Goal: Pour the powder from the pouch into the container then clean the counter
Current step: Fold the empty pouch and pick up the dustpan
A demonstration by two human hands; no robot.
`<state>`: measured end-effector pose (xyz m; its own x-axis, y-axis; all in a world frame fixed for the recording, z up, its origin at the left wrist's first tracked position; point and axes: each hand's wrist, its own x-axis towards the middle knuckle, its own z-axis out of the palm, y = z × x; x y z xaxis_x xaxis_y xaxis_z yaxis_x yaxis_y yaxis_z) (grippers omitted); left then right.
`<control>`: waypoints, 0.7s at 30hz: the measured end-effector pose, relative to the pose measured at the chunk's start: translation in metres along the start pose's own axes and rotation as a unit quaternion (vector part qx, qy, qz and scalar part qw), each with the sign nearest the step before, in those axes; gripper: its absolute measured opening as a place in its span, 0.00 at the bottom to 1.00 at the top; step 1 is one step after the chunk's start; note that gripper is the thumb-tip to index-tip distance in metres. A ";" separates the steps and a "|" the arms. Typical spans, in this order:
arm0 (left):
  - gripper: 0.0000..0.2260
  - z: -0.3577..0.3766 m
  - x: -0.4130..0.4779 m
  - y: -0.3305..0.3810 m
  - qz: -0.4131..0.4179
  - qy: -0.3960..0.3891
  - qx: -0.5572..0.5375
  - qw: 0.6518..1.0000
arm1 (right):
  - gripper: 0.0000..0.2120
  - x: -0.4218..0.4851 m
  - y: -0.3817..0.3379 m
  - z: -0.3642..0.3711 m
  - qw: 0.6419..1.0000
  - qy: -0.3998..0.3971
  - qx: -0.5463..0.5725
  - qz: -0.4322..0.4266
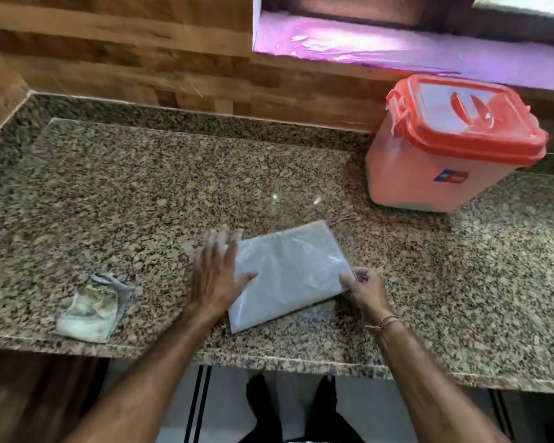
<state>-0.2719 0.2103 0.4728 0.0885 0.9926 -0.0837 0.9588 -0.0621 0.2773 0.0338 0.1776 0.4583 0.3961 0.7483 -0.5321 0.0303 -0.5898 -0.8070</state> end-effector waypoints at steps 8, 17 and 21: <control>0.39 0.036 -0.001 0.042 -0.005 -0.109 0.032 0.994 | 0.12 -0.036 0.007 0.046 0.978 -0.069 0.164 0.112; 0.20 -0.020 -0.007 0.048 -0.231 -0.169 -0.554 0.782 | 0.10 -0.043 -0.061 0.007 0.972 -0.215 0.081 -0.047; 0.15 -0.041 -0.027 0.056 -0.260 -0.104 -0.564 0.777 | 0.09 -0.049 -0.074 -0.008 0.960 -0.235 -0.034 -0.149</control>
<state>-0.2316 0.1844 0.5294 -0.0764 0.8072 -0.5853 0.0443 0.5891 0.8068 0.0196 0.1819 0.5468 -0.0966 0.9316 -0.3505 0.1443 -0.3353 -0.9310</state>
